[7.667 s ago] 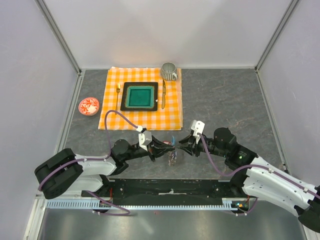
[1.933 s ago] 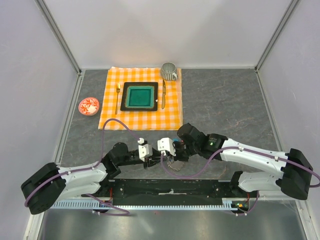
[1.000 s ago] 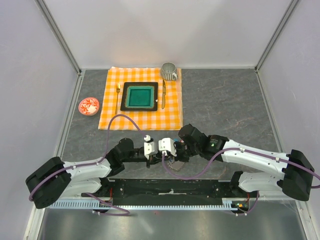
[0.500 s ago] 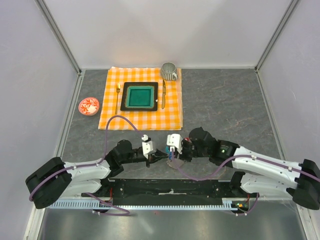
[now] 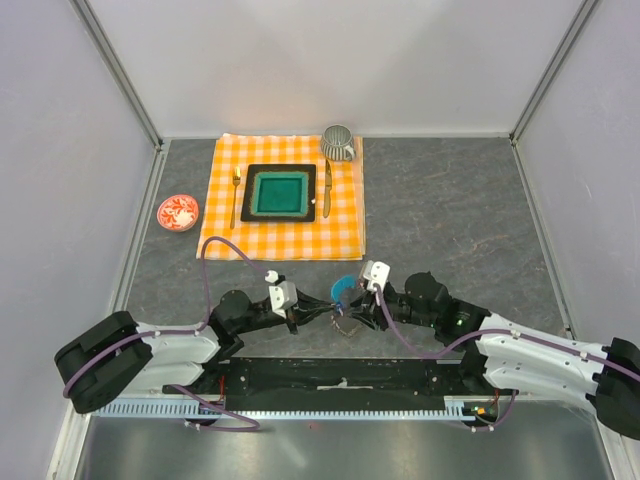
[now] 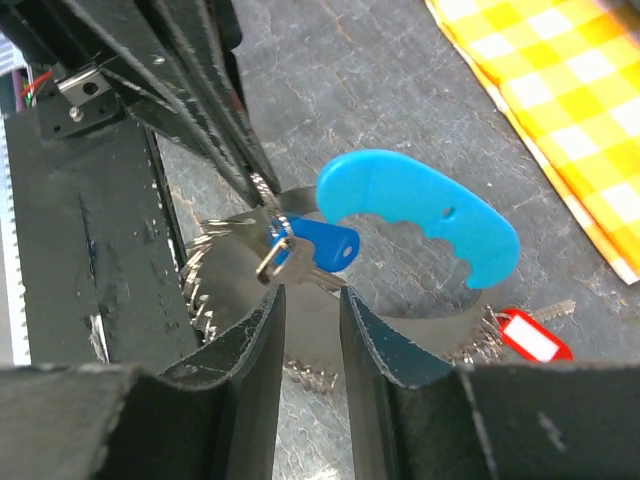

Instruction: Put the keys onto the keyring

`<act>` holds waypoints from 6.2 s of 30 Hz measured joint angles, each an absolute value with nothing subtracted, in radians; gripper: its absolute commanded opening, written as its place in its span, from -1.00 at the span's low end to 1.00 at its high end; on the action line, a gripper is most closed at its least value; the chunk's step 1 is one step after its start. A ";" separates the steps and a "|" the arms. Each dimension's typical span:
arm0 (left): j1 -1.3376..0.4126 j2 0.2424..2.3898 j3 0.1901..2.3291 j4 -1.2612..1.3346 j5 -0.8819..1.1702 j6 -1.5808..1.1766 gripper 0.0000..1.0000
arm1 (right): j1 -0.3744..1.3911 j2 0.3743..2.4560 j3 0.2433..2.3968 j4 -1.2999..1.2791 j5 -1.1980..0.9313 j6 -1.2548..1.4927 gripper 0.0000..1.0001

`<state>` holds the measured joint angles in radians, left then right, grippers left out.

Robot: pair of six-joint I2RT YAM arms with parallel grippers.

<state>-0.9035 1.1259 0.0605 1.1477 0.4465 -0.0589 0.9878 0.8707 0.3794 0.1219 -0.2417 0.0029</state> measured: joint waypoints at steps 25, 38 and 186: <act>-0.904 1.082 0.059 1.180 0.477 -0.044 -0.96 | 0.793 0.928 0.268 0.516 -0.611 0.221 -0.28; -0.904 1.082 0.059 1.177 0.504 -0.044 -0.96 | 0.781 0.998 0.281 0.568 -0.660 0.221 -0.31; -0.907 0.950 0.196 0.655 0.506 0.084 -0.20 | 0.932 1.174 0.821 -0.400 -0.452 -0.364 -1.00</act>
<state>-0.9066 0.9504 0.1963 0.6552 0.5064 0.0845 0.9321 1.1736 0.8211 -0.4004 -0.4522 -0.3641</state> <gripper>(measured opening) 0.439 0.007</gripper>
